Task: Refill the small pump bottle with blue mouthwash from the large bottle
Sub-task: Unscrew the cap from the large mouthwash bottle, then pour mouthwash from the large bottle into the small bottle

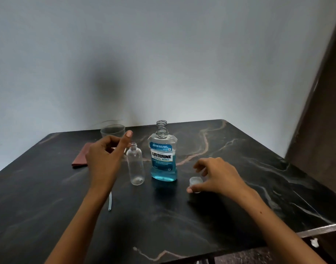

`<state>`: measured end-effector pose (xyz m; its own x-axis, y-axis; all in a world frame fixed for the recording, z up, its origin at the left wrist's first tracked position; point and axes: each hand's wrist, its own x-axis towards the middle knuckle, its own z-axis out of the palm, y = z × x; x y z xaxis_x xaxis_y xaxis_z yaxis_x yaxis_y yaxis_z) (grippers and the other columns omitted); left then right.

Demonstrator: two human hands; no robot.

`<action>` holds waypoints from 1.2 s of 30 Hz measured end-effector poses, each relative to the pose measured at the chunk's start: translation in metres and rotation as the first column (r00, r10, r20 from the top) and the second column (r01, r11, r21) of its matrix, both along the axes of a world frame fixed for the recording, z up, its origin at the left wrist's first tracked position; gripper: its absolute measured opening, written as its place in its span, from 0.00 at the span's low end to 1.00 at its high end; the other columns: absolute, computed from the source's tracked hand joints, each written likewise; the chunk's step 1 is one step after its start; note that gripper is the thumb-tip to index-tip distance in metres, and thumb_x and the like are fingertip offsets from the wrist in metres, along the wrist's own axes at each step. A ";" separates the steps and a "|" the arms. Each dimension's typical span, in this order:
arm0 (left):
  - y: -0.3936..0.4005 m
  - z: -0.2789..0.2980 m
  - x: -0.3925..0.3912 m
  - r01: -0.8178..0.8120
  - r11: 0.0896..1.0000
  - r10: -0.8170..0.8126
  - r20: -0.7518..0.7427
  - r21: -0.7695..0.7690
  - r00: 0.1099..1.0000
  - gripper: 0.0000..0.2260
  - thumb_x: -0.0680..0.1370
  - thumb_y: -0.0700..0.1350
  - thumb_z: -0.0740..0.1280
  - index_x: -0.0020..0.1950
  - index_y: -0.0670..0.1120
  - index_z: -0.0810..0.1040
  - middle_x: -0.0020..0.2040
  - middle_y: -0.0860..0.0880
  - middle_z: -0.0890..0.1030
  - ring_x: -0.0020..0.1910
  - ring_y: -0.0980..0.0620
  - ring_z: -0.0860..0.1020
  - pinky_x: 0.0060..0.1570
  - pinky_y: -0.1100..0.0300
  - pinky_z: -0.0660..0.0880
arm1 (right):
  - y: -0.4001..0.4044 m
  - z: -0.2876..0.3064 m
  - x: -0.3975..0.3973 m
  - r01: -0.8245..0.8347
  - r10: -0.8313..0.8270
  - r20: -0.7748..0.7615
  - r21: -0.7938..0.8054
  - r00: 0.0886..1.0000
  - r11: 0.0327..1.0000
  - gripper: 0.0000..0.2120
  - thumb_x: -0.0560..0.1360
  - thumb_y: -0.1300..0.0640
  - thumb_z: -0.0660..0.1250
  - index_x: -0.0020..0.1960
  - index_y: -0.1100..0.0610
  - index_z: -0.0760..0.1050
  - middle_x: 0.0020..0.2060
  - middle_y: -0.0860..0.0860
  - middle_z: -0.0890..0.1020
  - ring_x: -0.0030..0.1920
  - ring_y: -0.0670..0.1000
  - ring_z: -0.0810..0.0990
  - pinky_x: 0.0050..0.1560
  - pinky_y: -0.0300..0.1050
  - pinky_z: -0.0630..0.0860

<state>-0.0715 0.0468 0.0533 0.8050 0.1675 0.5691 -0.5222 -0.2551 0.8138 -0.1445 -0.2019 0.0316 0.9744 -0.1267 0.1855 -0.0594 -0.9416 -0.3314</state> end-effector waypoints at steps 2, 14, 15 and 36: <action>0.005 -0.003 0.011 -0.028 0.999 0.026 0.042 0.044 0.999 0.17 0.69 0.63 0.68 0.43 0.50 0.80 0.37 0.54 0.82 0.33 0.57 0.78 0.33 0.67 0.74 | 0.005 0.003 0.003 -0.017 -0.006 0.149 0.152 0.989 0.988 0.38 0.55 0.32 0.75 0.61 0.46 0.72 0.53 0.41 0.80 0.52 0.42 0.79 0.53 0.43 0.78; 0.018 -0.032 0.030 0.063 0.934 -0.088 0.055 0.352 0.995 0.28 0.57 0.66 0.72 0.50 0.52 0.78 0.46 0.54 0.81 0.44 0.62 0.78 0.41 0.72 0.73 | 0.048 -0.010 0.033 -0.276 0.014 0.462 0.504 0.887 0.818 0.26 0.62 0.41 0.72 0.54 0.40 0.61 0.56 0.45 0.79 0.52 0.43 0.81 0.49 0.36 0.80; 0.018 -0.034 0.031 0.072 0.933 -0.096 0.052 0.353 0.994 0.27 0.57 0.66 0.73 0.49 0.52 0.78 0.46 0.54 0.81 0.44 0.61 0.78 0.43 0.70 0.75 | 0.051 -0.012 0.034 -0.292 0.028 0.469 0.502 0.883 0.814 0.25 0.62 0.40 0.71 0.52 0.37 0.61 0.54 0.40 0.77 0.51 0.41 0.80 0.46 0.31 0.79; 0.018 -0.042 0.027 0.164 0.952 -0.184 0.053 0.260 0.981 0.23 0.61 0.61 0.73 0.50 0.51 0.78 0.42 0.59 0.81 0.43 0.70 0.77 0.40 0.77 0.71 | 0.049 0.002 0.059 -0.486 0.290 0.411 0.534 0.864 0.692 0.23 0.75 0.58 0.68 0.57 0.39 0.59 0.54 0.38 0.74 0.51 0.34 0.79 0.47 0.34 0.79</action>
<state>-0.0442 0.0645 0.0116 0.7617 -0.1289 0.6350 -0.6345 -0.3470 0.6907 -0.0857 -0.1526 0.0338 0.8799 0.0723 0.4696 0.4491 -0.4492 -0.7724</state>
